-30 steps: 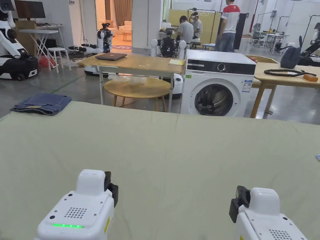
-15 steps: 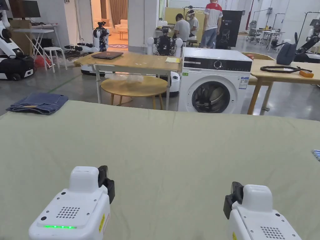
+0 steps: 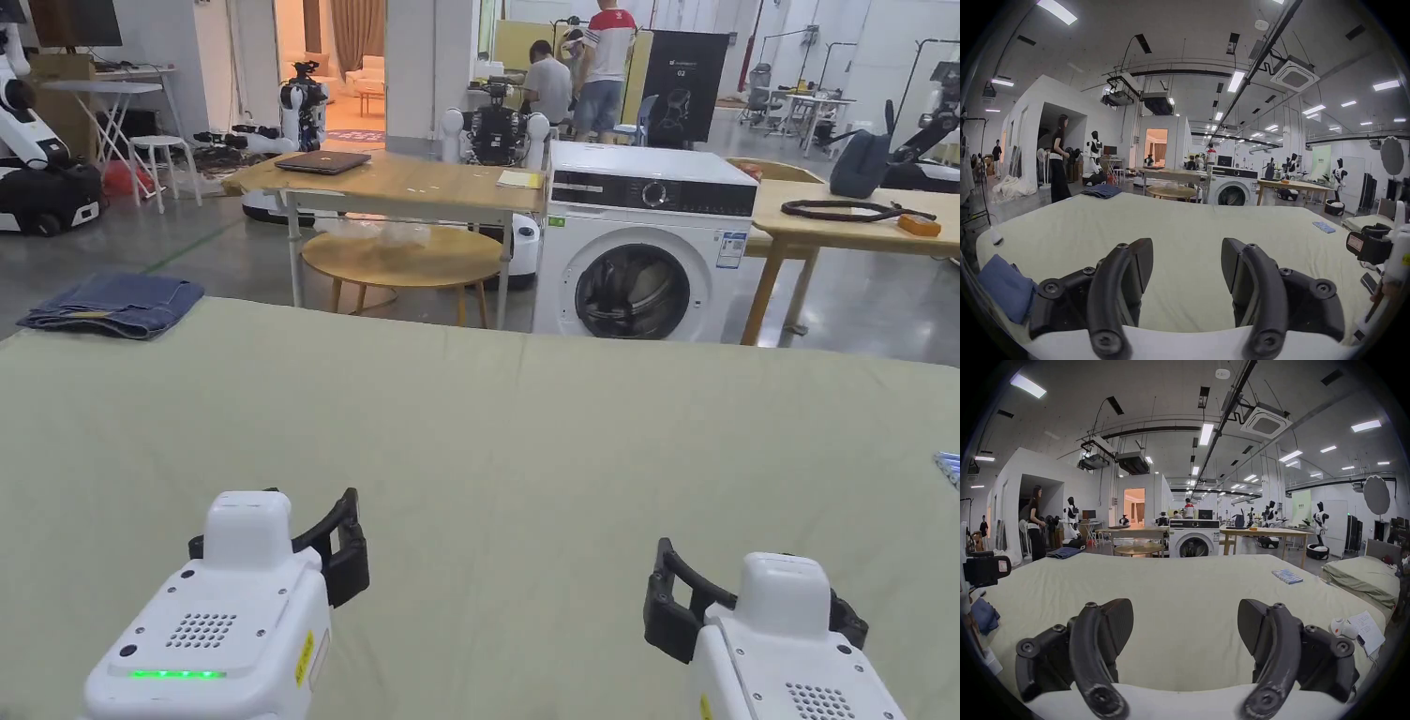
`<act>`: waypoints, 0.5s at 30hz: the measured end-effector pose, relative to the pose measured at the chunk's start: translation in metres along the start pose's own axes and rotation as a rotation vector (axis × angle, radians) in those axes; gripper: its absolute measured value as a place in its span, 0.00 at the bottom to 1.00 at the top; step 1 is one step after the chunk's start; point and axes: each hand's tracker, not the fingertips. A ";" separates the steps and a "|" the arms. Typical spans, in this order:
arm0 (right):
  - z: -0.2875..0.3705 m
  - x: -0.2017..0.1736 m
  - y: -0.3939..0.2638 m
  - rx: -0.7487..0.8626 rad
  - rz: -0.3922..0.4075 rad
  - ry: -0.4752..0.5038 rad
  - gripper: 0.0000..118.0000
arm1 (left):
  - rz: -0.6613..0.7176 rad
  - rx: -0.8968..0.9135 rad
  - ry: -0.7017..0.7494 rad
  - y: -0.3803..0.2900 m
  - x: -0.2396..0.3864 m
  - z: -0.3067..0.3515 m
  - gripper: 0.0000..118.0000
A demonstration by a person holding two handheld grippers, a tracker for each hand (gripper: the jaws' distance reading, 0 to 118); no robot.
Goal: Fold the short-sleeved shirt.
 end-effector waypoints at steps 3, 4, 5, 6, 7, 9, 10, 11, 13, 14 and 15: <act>0.000 0.000 0.002 0.002 0.007 0.006 0.77 | 0.028 0.003 0.000 0.000 -0.007 -0.002 0.49; 0.000 0.000 0.002 0.000 0.008 0.008 0.77 | 0.035 0.009 0.001 0.000 -0.009 -0.003 0.49; -0.001 -0.001 0.002 0.001 0.006 0.004 0.77 | 0.034 0.022 0.004 -0.001 -0.010 -0.003 0.49; -0.001 -0.001 0.002 0.003 0.004 0.005 0.77 | 0.022 0.033 0.012 -0.001 -0.010 -0.002 0.49; -0.001 0.000 0.002 0.005 0.000 0.013 0.77 | 0.012 0.041 0.013 -0.001 -0.010 -0.002 0.49; 0.000 0.000 0.003 0.009 -0.020 0.037 0.77 | -0.023 0.034 0.001 -0.001 -0.008 -0.001 0.49; -0.001 0.000 0.004 0.009 -0.021 0.031 0.77 | -0.039 0.030 0.001 -0.001 -0.007 -0.002 0.49; -0.002 -0.003 0.004 0.009 -0.015 0.007 0.77 | -0.063 0.017 0.007 -0.001 -0.005 -0.003 0.49; -0.004 -0.006 0.001 0.014 0.009 -0.013 0.78 | -0.073 0.008 0.026 -0.002 -0.003 -0.005 0.49; -0.004 -0.006 0.001 0.018 0.011 -0.011 0.78 | -0.075 0.001 0.028 -0.002 -0.002 -0.006 0.49; -0.004 -0.006 0.001 0.018 0.013 -0.006 0.79 | -0.073 0.001 0.029 -0.002 -0.002 -0.007 0.49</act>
